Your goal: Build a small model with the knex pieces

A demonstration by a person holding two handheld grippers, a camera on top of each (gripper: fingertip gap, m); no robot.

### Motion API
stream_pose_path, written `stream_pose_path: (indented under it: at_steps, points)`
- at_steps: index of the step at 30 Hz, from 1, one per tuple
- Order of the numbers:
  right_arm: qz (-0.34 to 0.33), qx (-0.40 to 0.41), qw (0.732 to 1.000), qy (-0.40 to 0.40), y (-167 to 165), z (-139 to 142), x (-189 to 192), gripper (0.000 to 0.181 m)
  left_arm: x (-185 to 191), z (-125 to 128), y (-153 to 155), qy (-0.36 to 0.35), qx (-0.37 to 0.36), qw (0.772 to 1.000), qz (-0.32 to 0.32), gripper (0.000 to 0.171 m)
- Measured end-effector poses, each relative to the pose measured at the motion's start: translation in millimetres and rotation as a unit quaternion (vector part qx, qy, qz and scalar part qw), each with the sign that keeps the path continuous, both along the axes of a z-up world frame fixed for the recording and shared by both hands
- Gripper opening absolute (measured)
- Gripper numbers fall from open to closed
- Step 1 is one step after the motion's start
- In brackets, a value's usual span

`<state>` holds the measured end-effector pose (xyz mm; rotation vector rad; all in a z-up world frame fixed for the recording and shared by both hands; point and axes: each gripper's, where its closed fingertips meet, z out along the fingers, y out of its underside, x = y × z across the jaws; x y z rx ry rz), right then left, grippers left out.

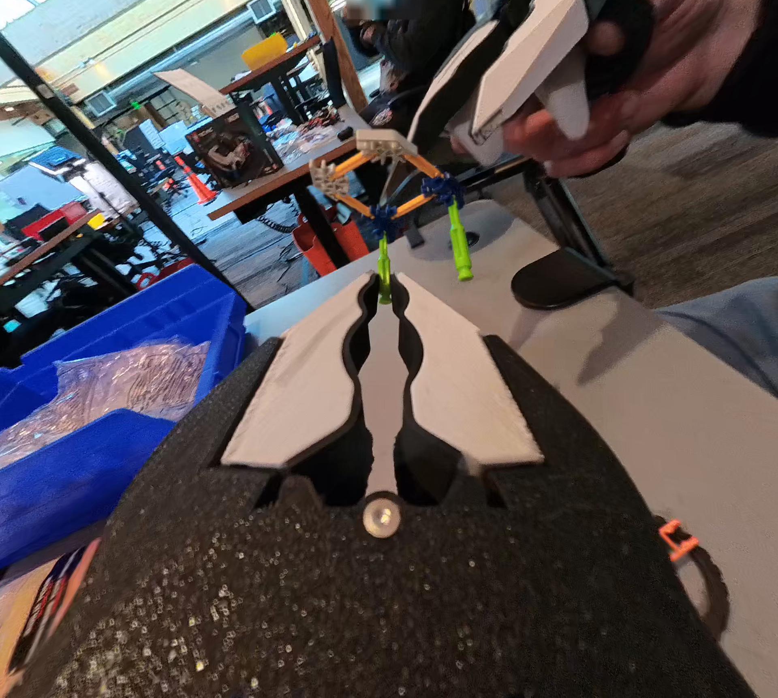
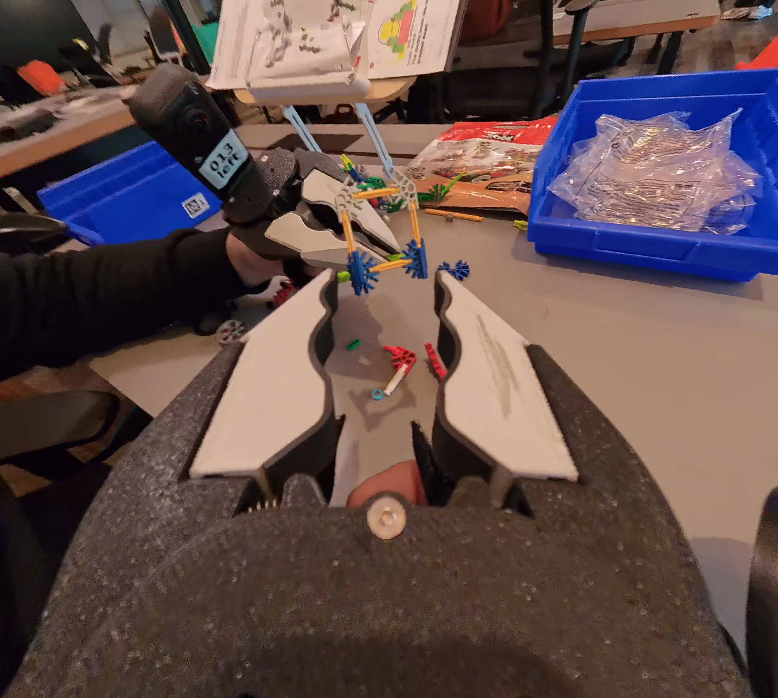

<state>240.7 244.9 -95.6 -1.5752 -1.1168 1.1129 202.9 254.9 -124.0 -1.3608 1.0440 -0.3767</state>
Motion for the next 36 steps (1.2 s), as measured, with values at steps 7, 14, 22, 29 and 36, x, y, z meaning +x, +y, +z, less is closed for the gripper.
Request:
stream_pose_path:
  at_steps: [7, 14, 22, 29, 36]
  points:
    - [0.022, 0.008, 0.999, -0.022, -16.0, -8.0, -15.6, 0.062, 15.8, 6.7, -23.2, -0.025, -0.033, 0.996, -0.079, 0.002]
    - [0.032, 0.015, 0.999, -0.03, -23.7, -10.1, -20.5, 0.048, 20.5, 5.6, -27.4, -0.027, -0.045, 0.994, -0.094, 0.002]
    - [-0.054, 0.056, 0.997, 0.006, -4.6, 1.9, -12.3, 0.048, 6.2, 16.4, -22.9, -0.019, -0.036, 0.997, -0.071, 0.015]
    - [-0.131, 0.103, 0.986, -0.011, 10.3, 3.0, -4.9, 0.048, 13.2, 23.0, -24.2, 0.068, 0.048, 0.996, -0.026, 0.024]
    - [-0.166, 0.133, 0.976, -0.053, 8.5, -2.8, -11.3, 0.048, 27.3, 9.3, -12.0, 0.18, 0.154, 0.97, 0.055, 0.01]
